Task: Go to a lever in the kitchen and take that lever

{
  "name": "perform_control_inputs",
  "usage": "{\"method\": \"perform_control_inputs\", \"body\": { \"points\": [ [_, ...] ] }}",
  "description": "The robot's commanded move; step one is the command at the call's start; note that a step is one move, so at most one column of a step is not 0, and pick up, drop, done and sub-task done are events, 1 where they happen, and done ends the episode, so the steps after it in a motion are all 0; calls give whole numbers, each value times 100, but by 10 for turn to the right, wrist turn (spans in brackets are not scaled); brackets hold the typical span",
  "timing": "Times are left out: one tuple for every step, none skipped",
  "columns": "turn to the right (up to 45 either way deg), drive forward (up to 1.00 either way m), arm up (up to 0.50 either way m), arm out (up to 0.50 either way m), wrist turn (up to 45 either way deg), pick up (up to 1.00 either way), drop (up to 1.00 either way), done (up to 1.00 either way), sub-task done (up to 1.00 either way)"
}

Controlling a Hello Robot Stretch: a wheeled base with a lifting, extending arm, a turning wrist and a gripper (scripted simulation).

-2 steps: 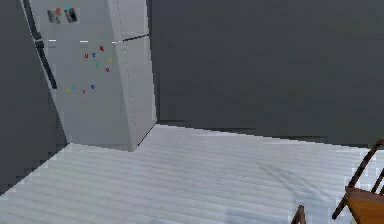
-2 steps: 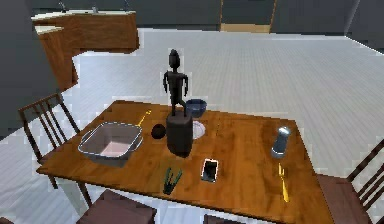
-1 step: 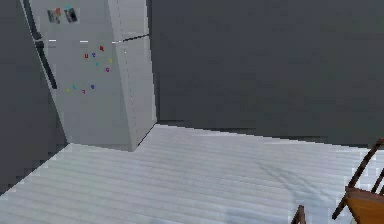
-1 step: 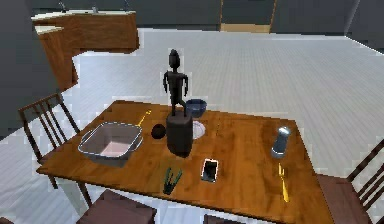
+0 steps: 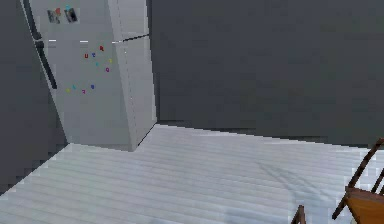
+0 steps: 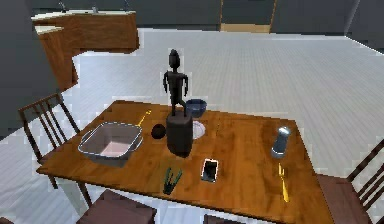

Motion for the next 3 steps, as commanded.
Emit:
{"method": "perform_control_inputs", "body": {
  "points": [
    [0, 0, 0, 30, 0, 0, 0, 0, 0],
    [0, 0, 0, 0, 450, 0, 0, 0, 0],
    [0, 0, 0, 0, 450, 0, 0, 0, 0]
  ]
}}
